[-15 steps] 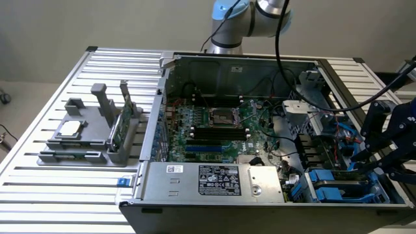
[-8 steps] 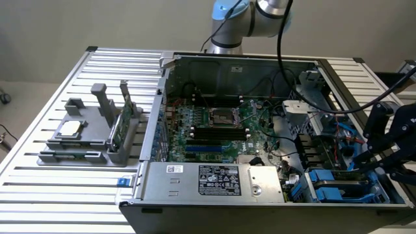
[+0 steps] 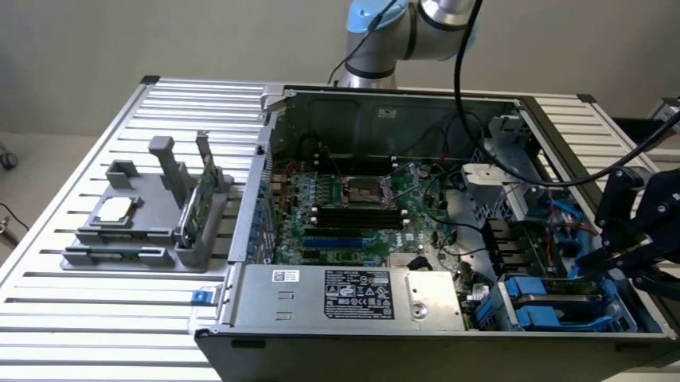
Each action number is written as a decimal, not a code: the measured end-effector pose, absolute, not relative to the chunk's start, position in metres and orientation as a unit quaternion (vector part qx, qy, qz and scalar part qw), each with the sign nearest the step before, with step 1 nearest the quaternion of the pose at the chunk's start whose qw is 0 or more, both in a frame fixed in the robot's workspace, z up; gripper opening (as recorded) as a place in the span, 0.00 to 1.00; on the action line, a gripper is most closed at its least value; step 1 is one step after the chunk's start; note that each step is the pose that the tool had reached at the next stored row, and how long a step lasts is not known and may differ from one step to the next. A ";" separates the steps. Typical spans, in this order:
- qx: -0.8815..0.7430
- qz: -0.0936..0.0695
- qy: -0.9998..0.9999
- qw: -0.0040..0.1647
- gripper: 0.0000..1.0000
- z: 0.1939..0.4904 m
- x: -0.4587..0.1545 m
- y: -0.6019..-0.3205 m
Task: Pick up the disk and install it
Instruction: 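Insert the first disk wire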
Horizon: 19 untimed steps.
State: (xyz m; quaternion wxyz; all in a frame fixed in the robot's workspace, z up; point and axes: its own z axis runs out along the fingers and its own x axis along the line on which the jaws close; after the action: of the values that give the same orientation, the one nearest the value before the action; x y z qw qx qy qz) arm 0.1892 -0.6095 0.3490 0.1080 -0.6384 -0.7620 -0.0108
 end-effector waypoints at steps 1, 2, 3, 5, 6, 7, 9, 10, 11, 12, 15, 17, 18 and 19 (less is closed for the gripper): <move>-0.639 -0.006 -0.761 0.114 0.16 0.349 0.189 -0.609; -0.639 -0.001 -0.760 0.120 0.16 0.349 0.189 -0.609; -0.639 0.005 -0.758 0.127 0.16 0.349 0.189 -0.609; -0.642 0.014 -0.754 0.138 0.16 0.349 0.189 -0.609; -0.644 0.017 -0.752 0.142 0.16 0.349 0.189 -0.609; -0.647 0.017 -0.749 0.143 0.16 0.349 0.189 -0.609; -0.654 0.017 -0.743 0.145 0.16 0.349 0.189 -0.609; -0.657 0.017 -0.740 0.145 0.16 0.348 0.189 -0.609; -0.661 0.017 -0.736 0.144 0.16 0.348 0.189 -0.609; -0.665 0.017 -0.733 0.144 0.16 0.347 0.190 -0.609; -0.675 0.016 -0.723 0.143 0.16 0.345 0.190 -0.609; -0.683 0.016 -0.717 0.142 0.16 0.344 0.190 -0.609; -0.686 0.015 -0.713 0.142 0.16 0.343 0.191 -0.609; -0.690 0.015 -0.710 0.141 0.16 0.343 0.191 -0.609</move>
State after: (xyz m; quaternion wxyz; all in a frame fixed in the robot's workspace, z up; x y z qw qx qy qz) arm 0.1906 -0.6093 0.3431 0.1414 -0.6900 -0.7097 0.0153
